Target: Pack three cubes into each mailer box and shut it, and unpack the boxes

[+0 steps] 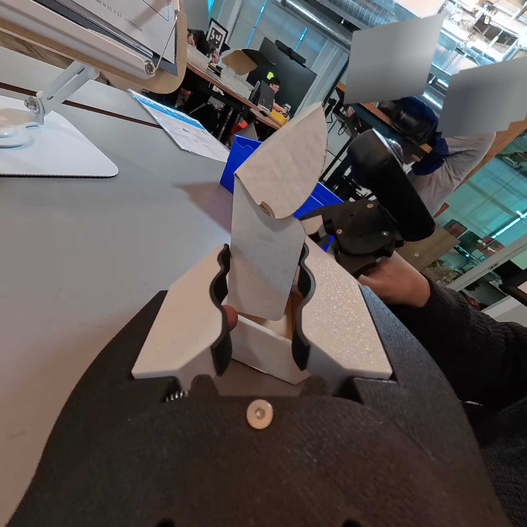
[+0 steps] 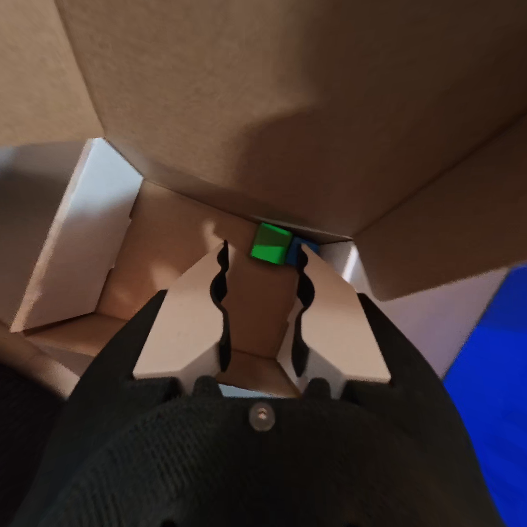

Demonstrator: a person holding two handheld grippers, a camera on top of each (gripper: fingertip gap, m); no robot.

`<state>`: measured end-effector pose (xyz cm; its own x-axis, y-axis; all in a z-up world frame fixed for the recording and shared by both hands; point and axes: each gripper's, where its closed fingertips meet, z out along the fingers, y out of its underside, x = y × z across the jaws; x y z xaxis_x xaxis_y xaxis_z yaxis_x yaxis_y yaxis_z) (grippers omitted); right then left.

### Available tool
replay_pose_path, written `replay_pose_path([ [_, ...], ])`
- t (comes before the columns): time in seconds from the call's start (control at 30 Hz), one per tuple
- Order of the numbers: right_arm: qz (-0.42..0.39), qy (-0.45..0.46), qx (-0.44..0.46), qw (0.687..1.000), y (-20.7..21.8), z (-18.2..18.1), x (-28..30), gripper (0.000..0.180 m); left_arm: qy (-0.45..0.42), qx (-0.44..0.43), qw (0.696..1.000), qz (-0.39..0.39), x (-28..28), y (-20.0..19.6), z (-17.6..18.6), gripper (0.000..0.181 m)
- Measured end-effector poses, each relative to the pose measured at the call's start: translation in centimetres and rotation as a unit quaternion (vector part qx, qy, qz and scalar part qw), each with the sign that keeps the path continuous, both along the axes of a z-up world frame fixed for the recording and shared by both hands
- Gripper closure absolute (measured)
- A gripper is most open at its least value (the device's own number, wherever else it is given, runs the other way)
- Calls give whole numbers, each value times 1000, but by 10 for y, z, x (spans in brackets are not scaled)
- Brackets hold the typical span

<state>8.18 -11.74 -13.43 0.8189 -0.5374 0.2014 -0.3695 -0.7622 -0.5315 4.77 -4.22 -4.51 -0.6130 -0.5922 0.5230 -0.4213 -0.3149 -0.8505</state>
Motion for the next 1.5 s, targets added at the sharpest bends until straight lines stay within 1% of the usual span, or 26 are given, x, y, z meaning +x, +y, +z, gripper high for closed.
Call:
replay_pose_path([
  [0.07, 8, 10, -12, 1000, 3, -8, -6, 130, -2, 3, 1000, 0, 0, -1, 0, 134],
  [0.17, 13, 3, -29, 1000, 3, -12, -7, 142, -5, 9, 1000, -1, -1, -2, 0, 134],
  [0.2, 20, 12, -16, 1000, 6, -11, -10, 152, -7, 11, 1000, -1, -1, -3, 0, 134],
  [0.3, 33, 51, 30, 998, 16, -5, -20, 153, -7, 12, 1000, -2, -2, -4, 0, 134],
  [0.43, 45, 39, 13, 998, 13, -4, -19, 153, -6, 11, 1000, -3, -2, -3, 0, 134],
  [0.5, 55, 40, 32, 997, 15, 8, -22, 153, -6, 11, 1000, -3, -2, -3, 0, 134],
  [0.6, 54, 29, 80, 995, 8, 51, -21, 153, -6, 11, 1000, -3, -2, -3, 0, 135],
  [0.67, 46, 7, 119, 992, -8, 91, -15, 153, -6, 9, 1000, -3, -2, -2, 0, 136],
  [0.7, 30, -13, 129, 991, -23, 111, -7, 153, -6, 7, 1000, -4, -2, -2, 0, 135],
  [0.8, -59, -95, 128, 986, -94, 156, 25, 153, -3, 0, 1000, -5, -1, -1, 0, 135],
  [0.87, -130, -129, 116, 976, -150, 168, 46, 153, -2, -2, 1000, -4, -1, -1, 0, 135],
  [0.9, -166, -135, 105, 971, -178, 167, 56, 153, -3, -1, 1000, -4, -1, -2, 0, 135],
  [0.97, -231, -134, 76, 961, -232, 152, 75, 153, -5, 2, 1000, -3, -1, -2, 0, 135],
  [1.03, -275, -113, 57, 953, -273, 125, 90, 153, -6, 6, 1000, -2, -1, -3, 0, 135],
  [1.07, -289, -97, 57, 951, -286, 109, 95, 153, -6, 7, 1000, -2, -1, -3, 0, 135],
  [1.17, -306, -37, 71, 949, -302, 60, 106, 153, -6, 7, 1000, -1, -1, -3, 0, 135],
  [1.27, -313, -5, 34, 949, -311, 25, 108, 153, -6, 9, 1000, -1, -1, -3, 0, 134],
  [1.33, -312, 5, 20, 950, -312, 16, 107, 153, -7, 10, 1000, -1, -1, -3, -1, 134],
  [1.5, -310, 22, 19, 950, -310, 8, 105, 152, -4, 3, 1000, -4, -1, -3, -1, 135],
])
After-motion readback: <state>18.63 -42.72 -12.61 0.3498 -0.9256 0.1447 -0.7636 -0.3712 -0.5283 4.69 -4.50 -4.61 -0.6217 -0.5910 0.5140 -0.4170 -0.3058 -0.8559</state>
